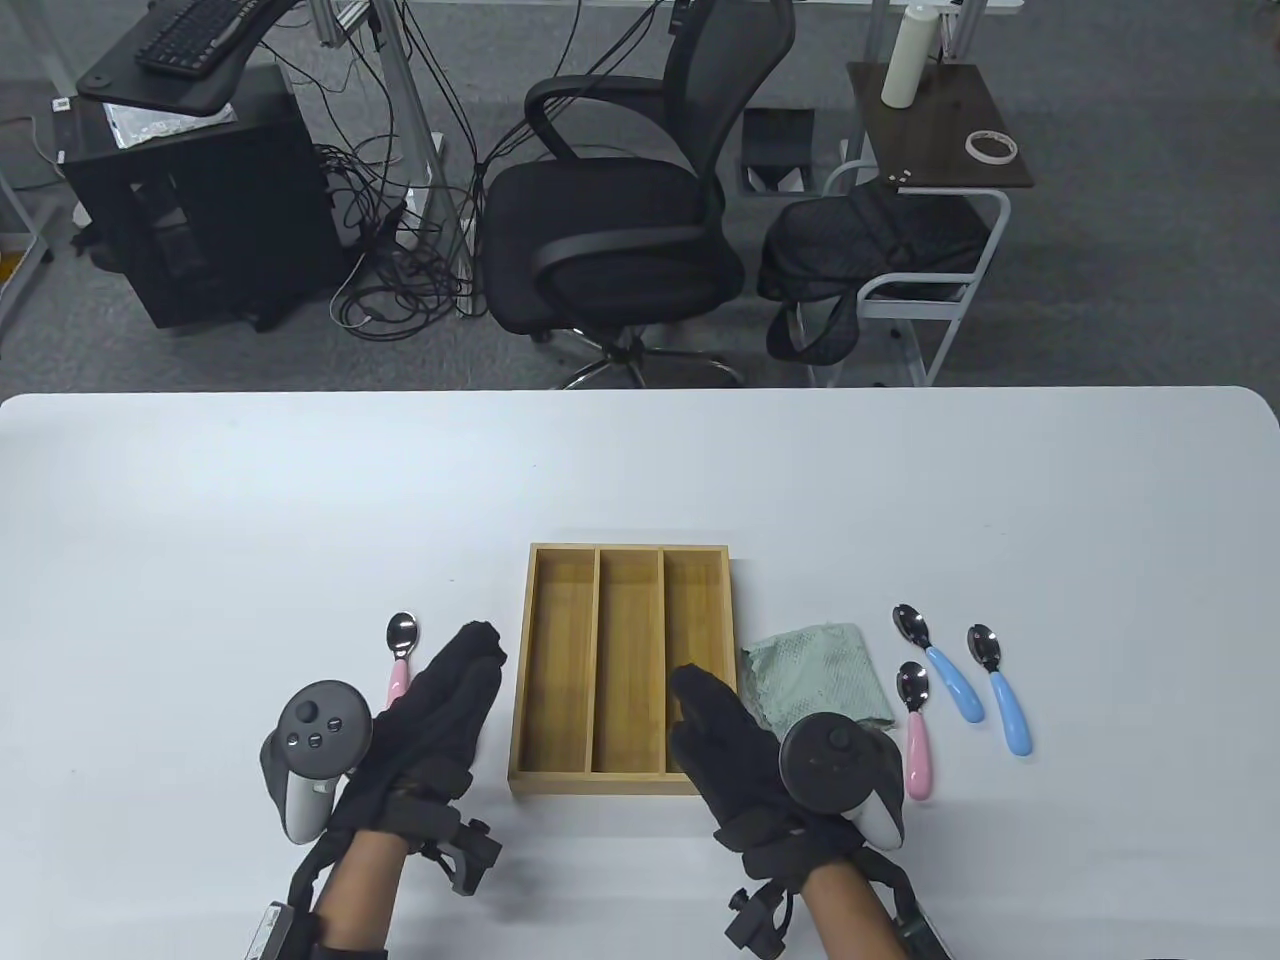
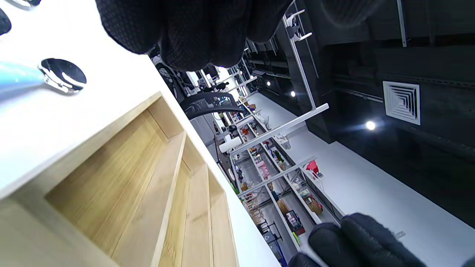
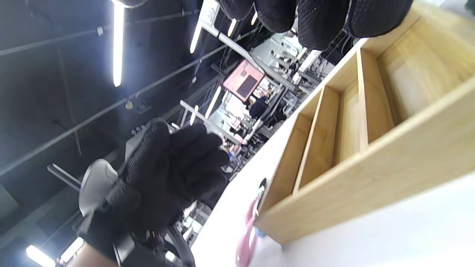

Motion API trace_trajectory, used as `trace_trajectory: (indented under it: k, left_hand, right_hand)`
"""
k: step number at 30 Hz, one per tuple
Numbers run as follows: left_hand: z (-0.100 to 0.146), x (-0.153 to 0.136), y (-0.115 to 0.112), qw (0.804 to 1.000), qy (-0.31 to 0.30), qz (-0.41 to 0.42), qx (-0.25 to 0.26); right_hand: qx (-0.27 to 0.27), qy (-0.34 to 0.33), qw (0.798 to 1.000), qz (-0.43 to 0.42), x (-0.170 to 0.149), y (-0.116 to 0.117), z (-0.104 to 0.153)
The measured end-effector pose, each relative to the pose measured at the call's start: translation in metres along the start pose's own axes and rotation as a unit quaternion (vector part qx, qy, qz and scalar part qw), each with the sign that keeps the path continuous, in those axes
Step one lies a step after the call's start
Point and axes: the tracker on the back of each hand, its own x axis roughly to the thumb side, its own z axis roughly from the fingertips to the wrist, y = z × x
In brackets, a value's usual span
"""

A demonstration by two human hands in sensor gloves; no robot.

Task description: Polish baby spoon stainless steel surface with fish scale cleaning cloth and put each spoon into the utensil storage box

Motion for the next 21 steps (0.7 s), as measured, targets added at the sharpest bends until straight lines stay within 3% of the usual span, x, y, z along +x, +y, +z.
trace_trajectory:
  k: [4,7,10,13,15,18,21]
  left_hand:
    - [0.002,0.005,-0.004,0.999,-0.009,-0.039,-0.005]
    - [0.003,0.007,-0.006,0.999,-0.012,-0.035,-0.010]
    - [0.002,0.007,-0.007,0.999,-0.013,-0.034,-0.014]
    - [0.001,0.008,-0.008,0.999,-0.014,-0.038,-0.017]
    - [0.001,0.008,-0.009,0.999,-0.013,-0.040,-0.020]
    - [0.001,0.007,-0.010,0.999,-0.012,-0.043,-0.023]
    - [0.002,0.007,-0.008,0.999,-0.011,-0.044,-0.019]
  right_hand:
    - [-0.085,0.024,0.996,-0.015,-0.009,-0.038,0.004]
    - [-0.121,0.080,0.987,0.072,-0.020,-0.063,0.004]
    - [-0.112,0.128,0.968,0.185,-0.030,-0.074,-0.005]
    - [-0.052,0.186,0.927,0.320,-0.038,-0.071,-0.020]
    - [0.023,0.217,0.877,0.428,-0.044,-0.057,-0.036]
    - [0.109,0.271,0.808,0.511,-0.051,-0.036,-0.053]
    - [0.138,0.294,0.780,0.534,-0.062,-0.024,-0.065]
